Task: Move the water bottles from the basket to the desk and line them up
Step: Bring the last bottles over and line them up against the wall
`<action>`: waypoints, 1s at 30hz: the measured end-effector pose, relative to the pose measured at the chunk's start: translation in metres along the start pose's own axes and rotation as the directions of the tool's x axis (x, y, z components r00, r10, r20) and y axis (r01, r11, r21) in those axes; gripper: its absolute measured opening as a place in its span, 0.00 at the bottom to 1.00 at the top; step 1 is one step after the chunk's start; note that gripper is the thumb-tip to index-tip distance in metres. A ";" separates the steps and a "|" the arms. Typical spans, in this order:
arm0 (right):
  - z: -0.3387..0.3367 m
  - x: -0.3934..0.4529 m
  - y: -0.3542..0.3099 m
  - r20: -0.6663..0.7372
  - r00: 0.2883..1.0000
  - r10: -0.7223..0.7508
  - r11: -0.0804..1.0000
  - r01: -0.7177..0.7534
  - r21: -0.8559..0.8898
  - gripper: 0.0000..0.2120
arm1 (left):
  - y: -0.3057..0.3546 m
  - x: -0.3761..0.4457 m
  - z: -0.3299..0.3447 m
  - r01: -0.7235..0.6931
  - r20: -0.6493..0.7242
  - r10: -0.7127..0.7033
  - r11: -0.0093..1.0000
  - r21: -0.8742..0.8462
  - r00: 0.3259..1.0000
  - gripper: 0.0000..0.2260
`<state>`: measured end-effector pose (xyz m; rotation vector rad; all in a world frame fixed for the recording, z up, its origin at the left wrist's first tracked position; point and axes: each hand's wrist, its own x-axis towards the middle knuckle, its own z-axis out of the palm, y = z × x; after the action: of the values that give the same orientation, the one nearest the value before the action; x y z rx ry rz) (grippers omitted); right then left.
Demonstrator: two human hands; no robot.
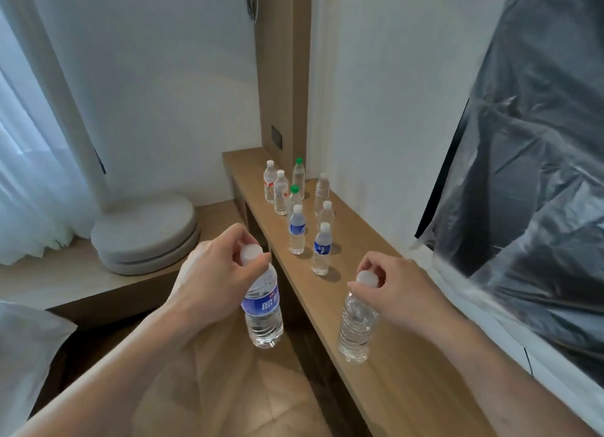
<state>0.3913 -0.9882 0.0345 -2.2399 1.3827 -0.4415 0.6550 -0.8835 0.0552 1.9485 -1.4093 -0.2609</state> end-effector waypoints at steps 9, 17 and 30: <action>0.021 0.113 -0.022 -0.146 0.954 0.261 0.965 -0.255 0.055 0.09 | -0.036 0.179 -0.010 -0.206 0.091 0.215 0.974 -0.096 0.972 0.10; 0.027 0.181 -0.022 -0.204 0.901 0.383 0.923 -0.378 0.064 0.07 | -0.035 0.323 0.017 -0.306 0.182 0.327 0.942 -0.137 0.927 0.12; 0.043 0.301 0.058 -0.195 0.837 0.512 0.858 -0.511 0.057 0.06 | -0.011 0.501 0.134 -0.438 0.291 0.398 0.895 0.085 0.870 0.16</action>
<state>0.5018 -1.2710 -0.0249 -1.7476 2.0063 -0.4866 0.7845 -1.3856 0.0668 1.7057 -2.0423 -0.2229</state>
